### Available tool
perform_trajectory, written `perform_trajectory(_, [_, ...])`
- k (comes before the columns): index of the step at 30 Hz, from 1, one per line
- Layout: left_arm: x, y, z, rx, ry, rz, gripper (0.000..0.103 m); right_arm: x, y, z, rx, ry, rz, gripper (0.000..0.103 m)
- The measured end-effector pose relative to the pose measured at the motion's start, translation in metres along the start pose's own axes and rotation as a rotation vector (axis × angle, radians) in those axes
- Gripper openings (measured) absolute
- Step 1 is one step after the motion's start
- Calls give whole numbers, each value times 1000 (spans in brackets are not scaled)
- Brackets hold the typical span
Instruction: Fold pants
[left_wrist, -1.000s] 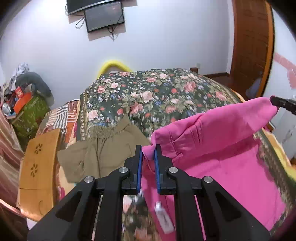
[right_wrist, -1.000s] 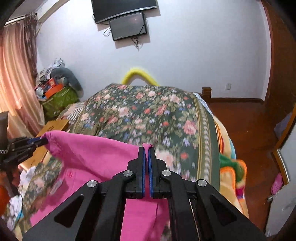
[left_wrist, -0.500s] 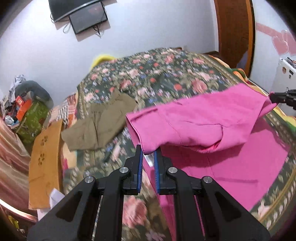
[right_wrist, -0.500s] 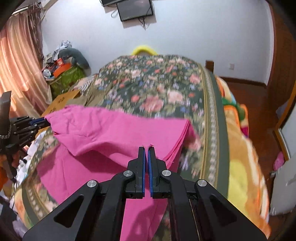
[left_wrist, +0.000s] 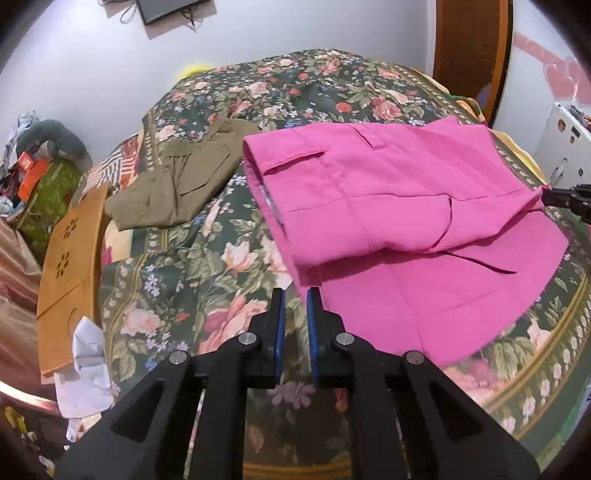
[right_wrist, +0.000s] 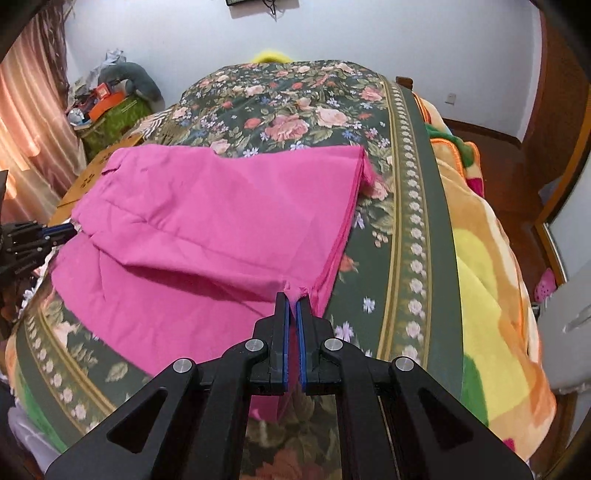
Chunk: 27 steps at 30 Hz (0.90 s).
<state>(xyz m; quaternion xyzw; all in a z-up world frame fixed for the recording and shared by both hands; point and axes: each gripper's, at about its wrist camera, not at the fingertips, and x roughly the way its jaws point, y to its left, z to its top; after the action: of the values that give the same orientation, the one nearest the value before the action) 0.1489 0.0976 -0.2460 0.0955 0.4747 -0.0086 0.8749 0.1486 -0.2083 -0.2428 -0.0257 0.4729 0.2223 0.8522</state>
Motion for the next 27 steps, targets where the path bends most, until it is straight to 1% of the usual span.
perform_trajectory(4, [-18,2,3,11,-26,15,11,-15,4,-2,-15,-6,-19,5])
perform_trajectory(6, [-27,0,7,23,-39,20,20,-25,9,-1,-28,-21,-19,8])
perform_trajectory(7, [-30,-2,9,25,-42,19,41,-29,12,1,-37,-27,-16,14])
perform_trajectory(8, [-33,-4,12,28,-43,23,71,-32,16,2,-47,-32,-8,23])
perform_trajectory(9, [-37,-8,16,30,-57,41,82,-34,20,4,-58,-36,1,28])
perform_trajectory(10, [-39,-10,18,35,-77,48,86,-36,25,5,-71,-41,9,37])
perform_trajectory(11, [-41,-14,20,49,-92,48,86,-37,30,6,-90,-51,15,43])
perform_trajectory(13, [-38,-26,24,98,-81,53,86,-34,43,7,-136,-54,22,46])
perform_trajectory(17, [-24,-52,24,218,-54,85,86,-17,59,8,-195,-12,30,47])
perform_trajectory(18, [-17,-60,23,262,-41,91,86,-12,62,6,-205,0,33,47])
perform_trajectory(21, [-3,-74,21,338,-18,119,86,4,68,5,-227,37,46,47])
perform_trajectory(23, [8,-79,24,353,14,138,86,15,71,5,-242,61,44,47])
perform_trajectory(25, [14,-83,29,369,8,135,86,26,73,5,-265,85,41,47])
perform_trajectory(27, [18,-83,36,363,16,118,86,34,76,6,-302,90,26,47])
